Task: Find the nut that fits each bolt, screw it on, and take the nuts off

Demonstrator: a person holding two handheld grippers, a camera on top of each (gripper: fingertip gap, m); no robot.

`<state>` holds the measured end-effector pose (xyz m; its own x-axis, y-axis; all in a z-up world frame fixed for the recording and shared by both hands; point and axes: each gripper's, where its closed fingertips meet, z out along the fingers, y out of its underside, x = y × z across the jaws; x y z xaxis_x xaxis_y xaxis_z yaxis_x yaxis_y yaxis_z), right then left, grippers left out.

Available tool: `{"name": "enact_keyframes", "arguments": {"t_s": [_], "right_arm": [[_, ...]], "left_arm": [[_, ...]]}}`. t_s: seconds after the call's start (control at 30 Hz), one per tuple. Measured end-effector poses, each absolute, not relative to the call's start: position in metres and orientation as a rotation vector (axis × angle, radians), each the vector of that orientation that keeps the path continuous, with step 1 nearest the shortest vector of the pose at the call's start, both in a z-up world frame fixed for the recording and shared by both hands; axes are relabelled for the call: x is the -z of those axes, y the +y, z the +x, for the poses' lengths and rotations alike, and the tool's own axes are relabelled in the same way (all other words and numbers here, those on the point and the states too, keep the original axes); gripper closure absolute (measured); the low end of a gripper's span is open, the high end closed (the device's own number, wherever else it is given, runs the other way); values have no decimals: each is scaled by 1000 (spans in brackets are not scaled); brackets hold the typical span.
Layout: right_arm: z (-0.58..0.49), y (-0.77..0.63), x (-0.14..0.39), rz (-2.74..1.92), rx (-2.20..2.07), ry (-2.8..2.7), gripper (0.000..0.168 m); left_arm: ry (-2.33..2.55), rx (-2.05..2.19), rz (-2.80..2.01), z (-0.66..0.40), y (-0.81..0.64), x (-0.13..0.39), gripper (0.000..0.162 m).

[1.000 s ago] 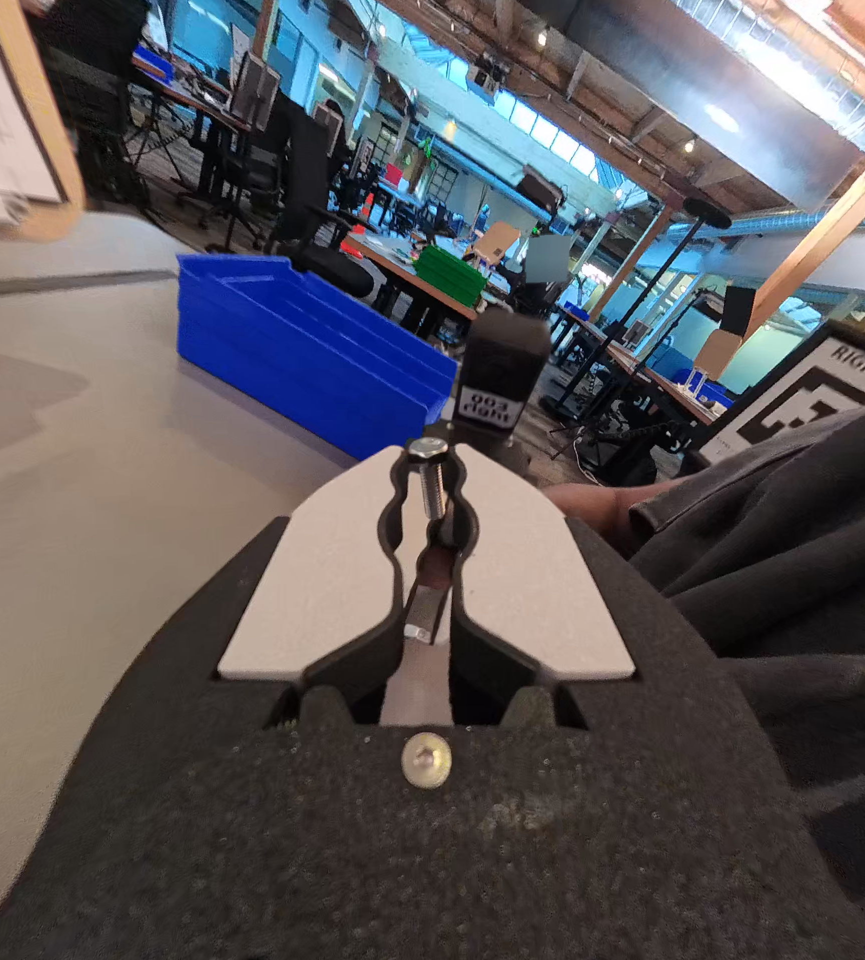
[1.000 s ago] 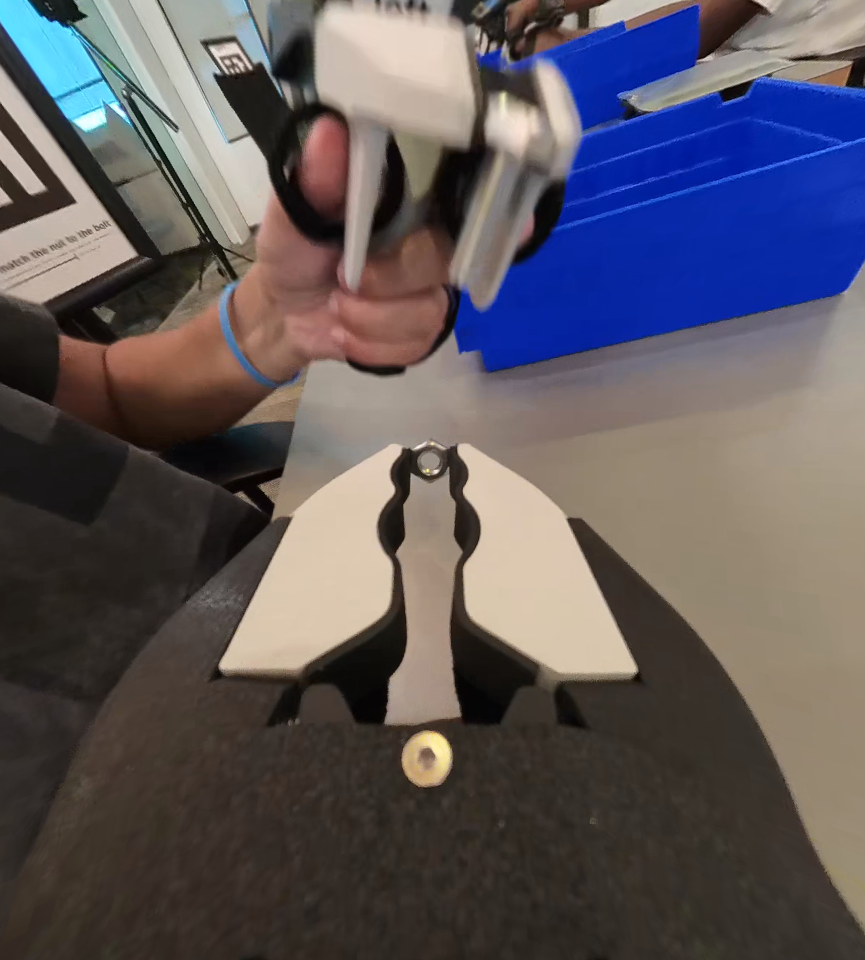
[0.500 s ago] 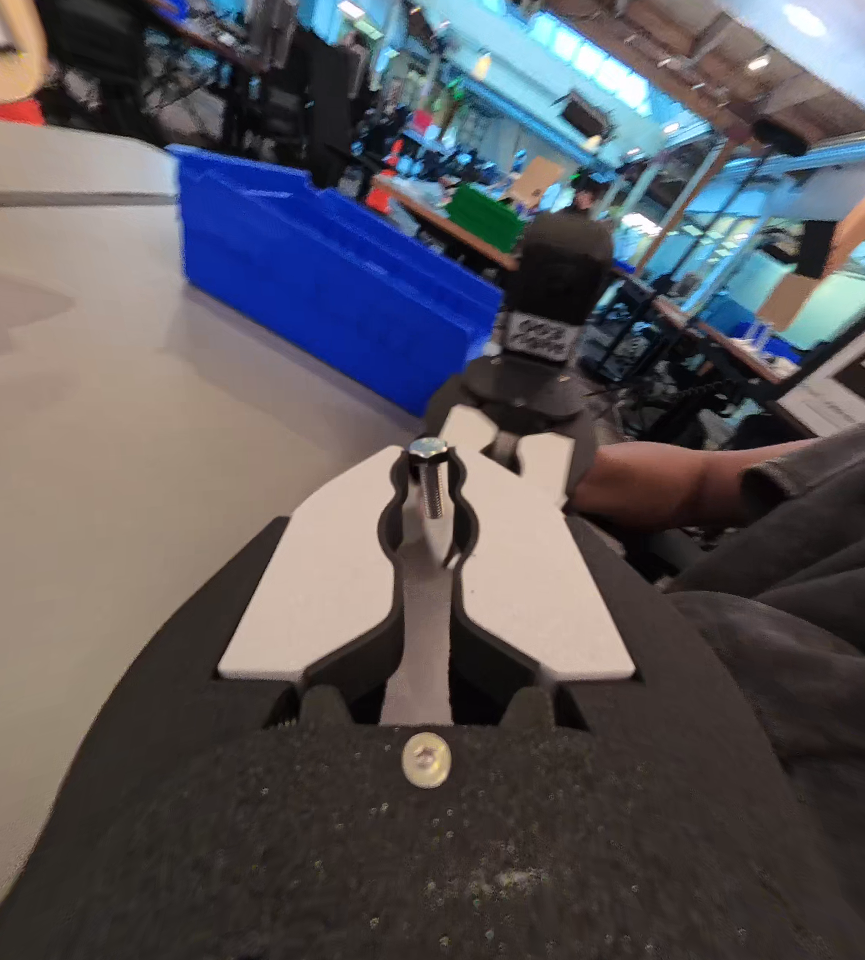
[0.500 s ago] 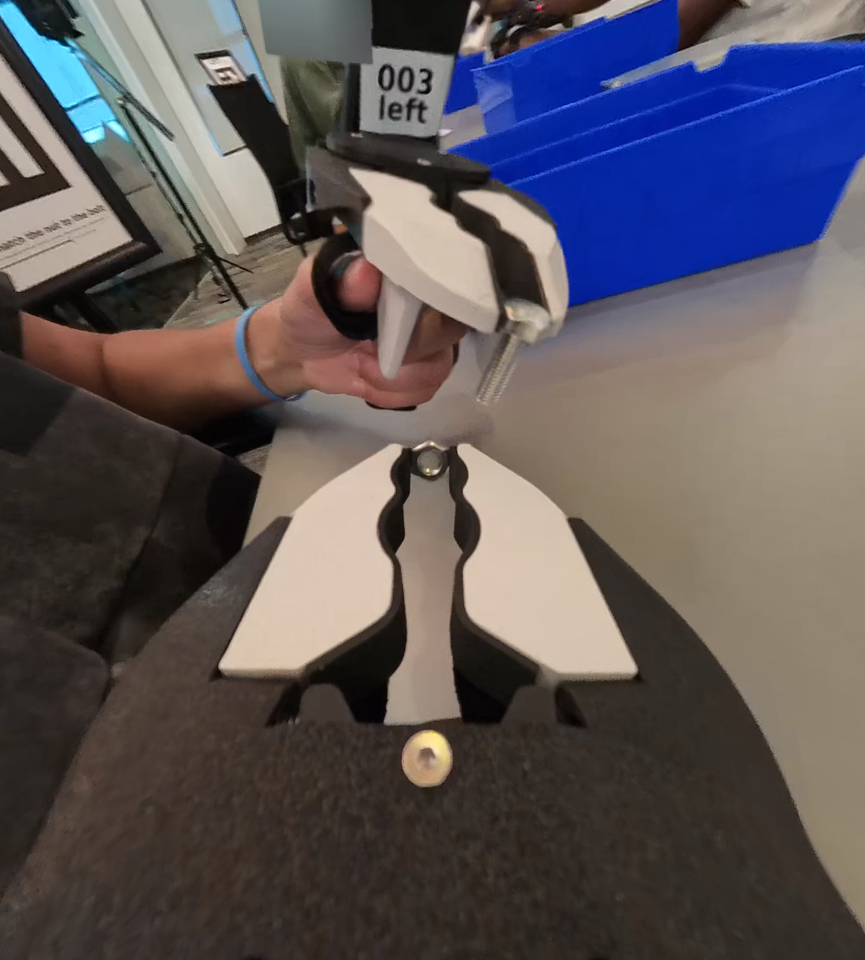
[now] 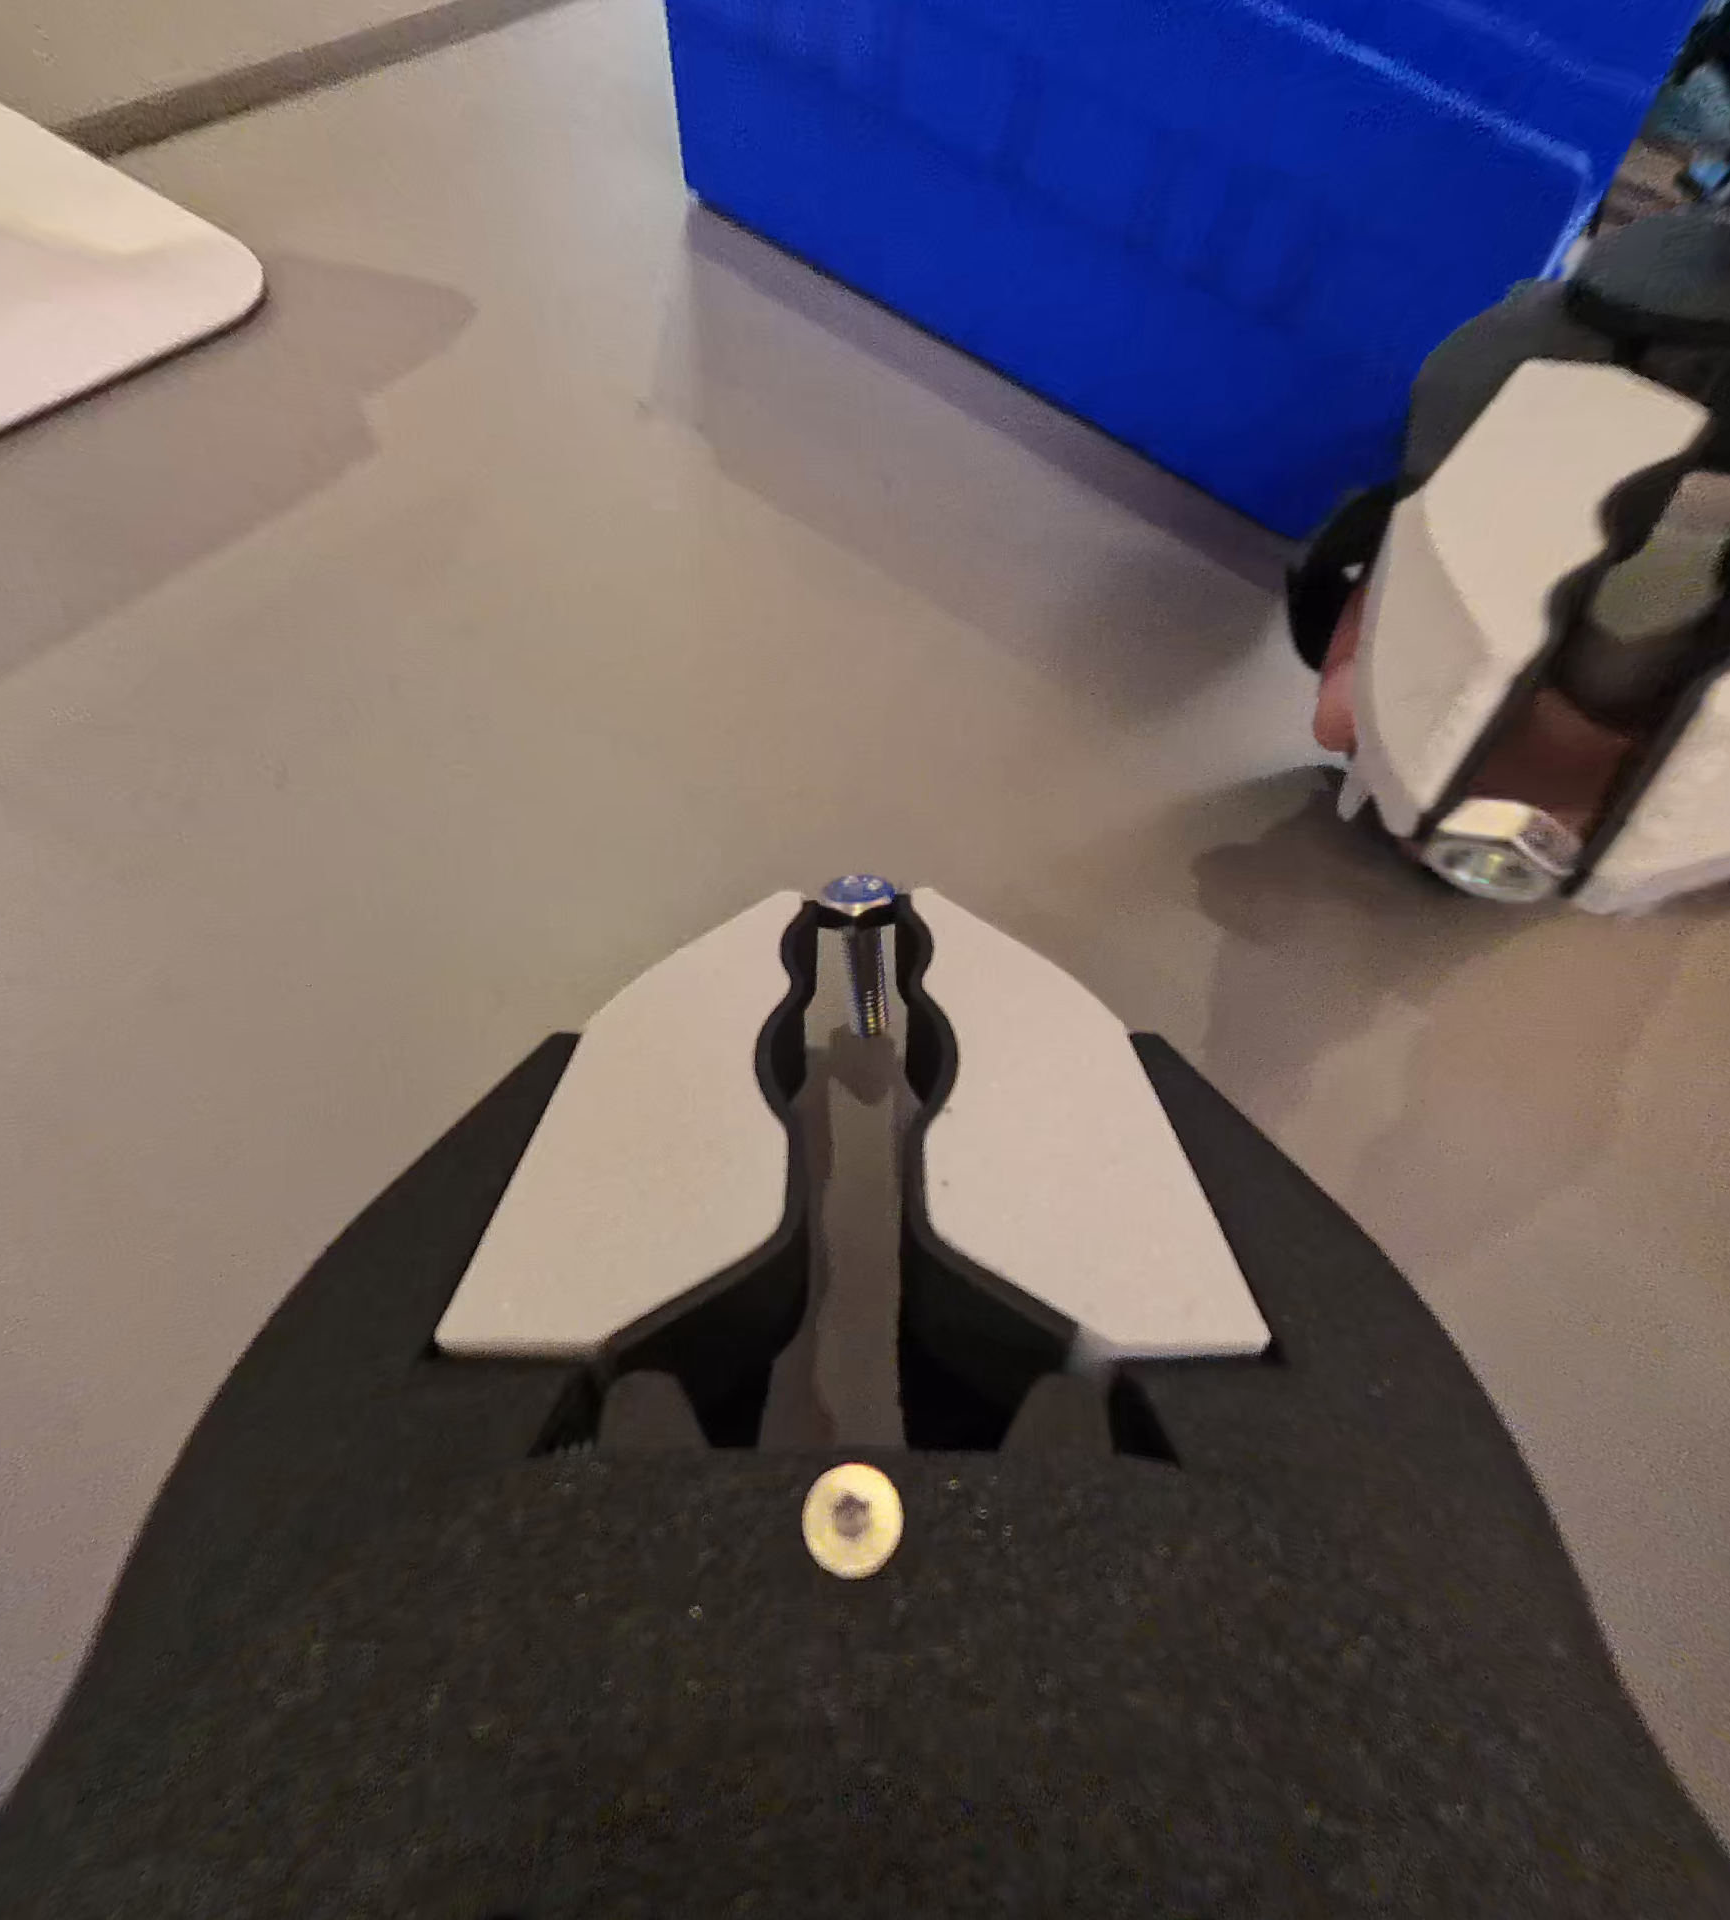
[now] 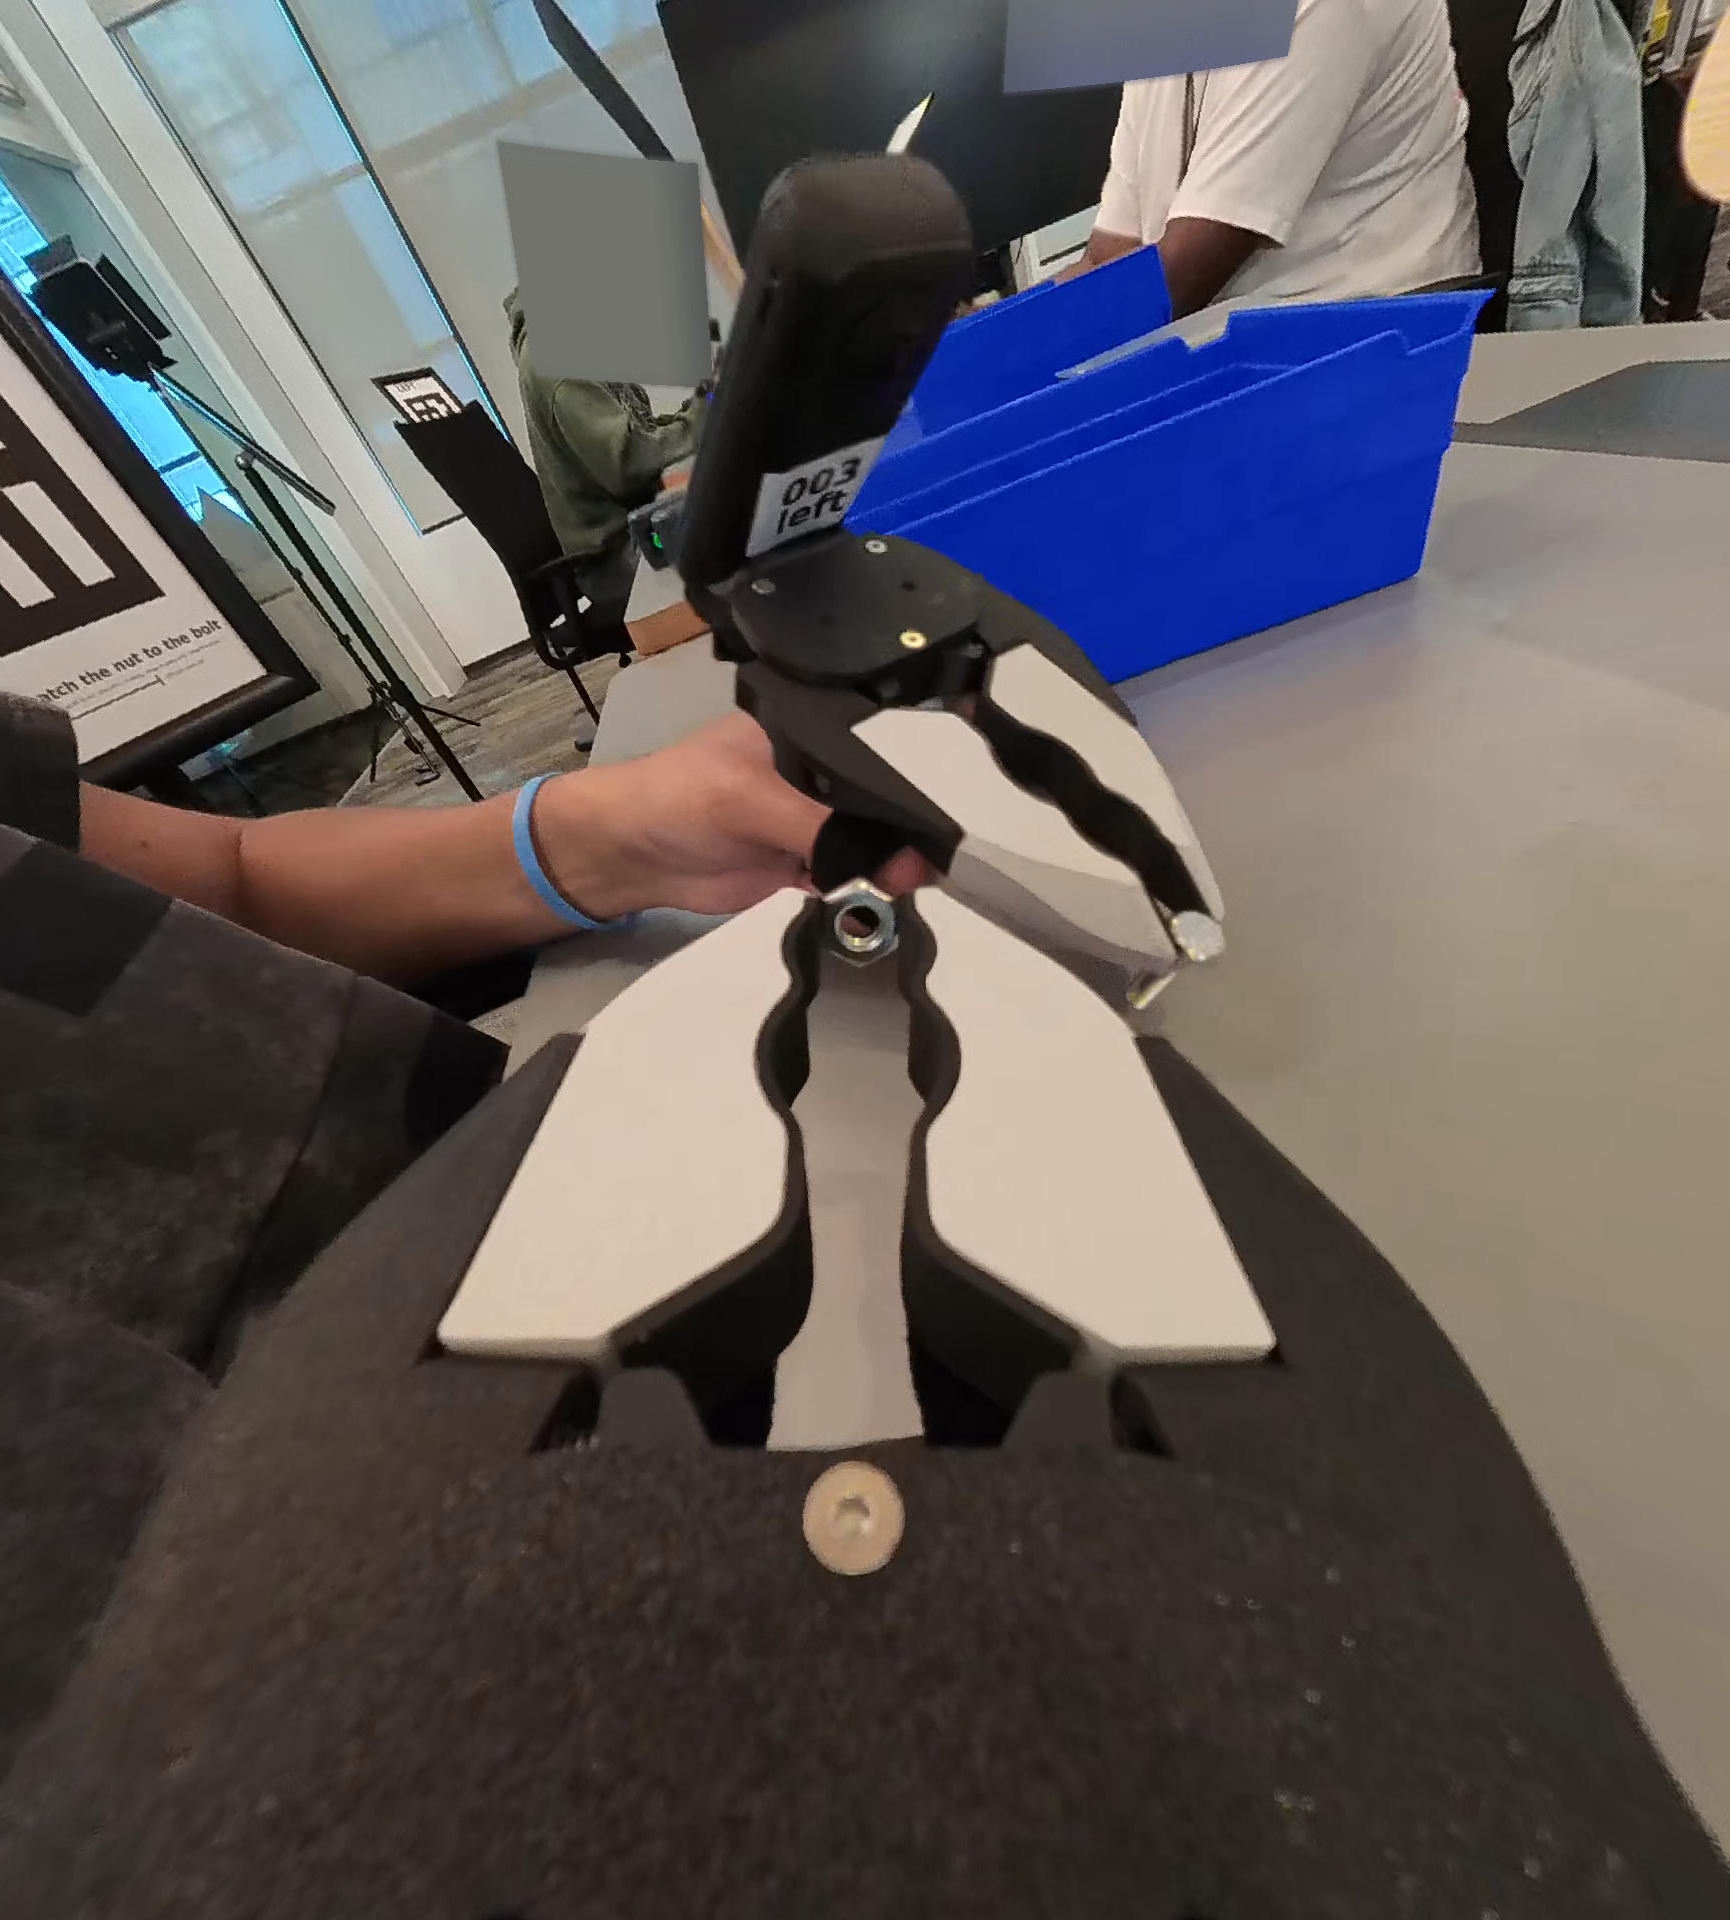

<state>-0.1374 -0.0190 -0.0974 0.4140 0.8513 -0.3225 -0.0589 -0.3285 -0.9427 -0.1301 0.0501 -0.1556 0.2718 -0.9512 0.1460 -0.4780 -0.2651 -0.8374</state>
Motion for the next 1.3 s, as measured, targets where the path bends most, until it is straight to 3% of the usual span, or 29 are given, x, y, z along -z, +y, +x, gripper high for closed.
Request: {"name": "enact_keyframes", "arguments": {"t_s": [0.4,0.53,0.63,0.8,0.87,1.1,1.3], "right_arm": [[-137,-19,99,-1649,-1126,-708,154],[-137,-19,99,-1647,-1129,-702,154],[-133,-16,96,-1640,-1132,-673,154],[-121,-10,88,-1604,-1119,-596,154],[-117,-8,87,-1606,-1119,-571,154],[-111,-3,90,-1624,-1064,-553,154],[-108,2,94,-1651,-1006,-542,154]], "left_arm": [[1370,735,-2048,-156,43,184,148],[1340,832,-2019,-164,41,154,128],[1348,850,-2022,-178,42,118,126],[1942,119,-1843,-208,52,118,120],[2112,6,-1708,-207,50,118,118],[2108,380,-1936,-176,39,120,114],[1965,294,-2127,-171,41,151,123]]}}
